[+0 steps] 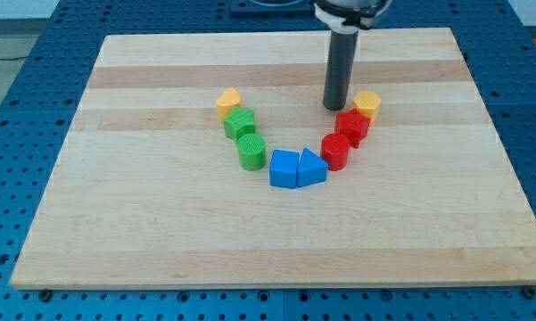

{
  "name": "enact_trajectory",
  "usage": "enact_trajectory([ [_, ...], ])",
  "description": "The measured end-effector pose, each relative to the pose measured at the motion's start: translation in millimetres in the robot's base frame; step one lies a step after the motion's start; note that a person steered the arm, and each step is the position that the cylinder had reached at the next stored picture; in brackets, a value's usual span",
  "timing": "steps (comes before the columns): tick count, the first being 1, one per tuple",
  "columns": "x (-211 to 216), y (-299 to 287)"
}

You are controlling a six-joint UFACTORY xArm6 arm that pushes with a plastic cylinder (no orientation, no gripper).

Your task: Move the blue cube to the right side of the board

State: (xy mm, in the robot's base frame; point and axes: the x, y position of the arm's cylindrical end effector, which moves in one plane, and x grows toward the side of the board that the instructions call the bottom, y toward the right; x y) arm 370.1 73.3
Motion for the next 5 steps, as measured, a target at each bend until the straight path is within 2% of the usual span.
enact_trajectory([
  [2, 58.3, -31.4],
  [5, 100.3, -107.4],
])
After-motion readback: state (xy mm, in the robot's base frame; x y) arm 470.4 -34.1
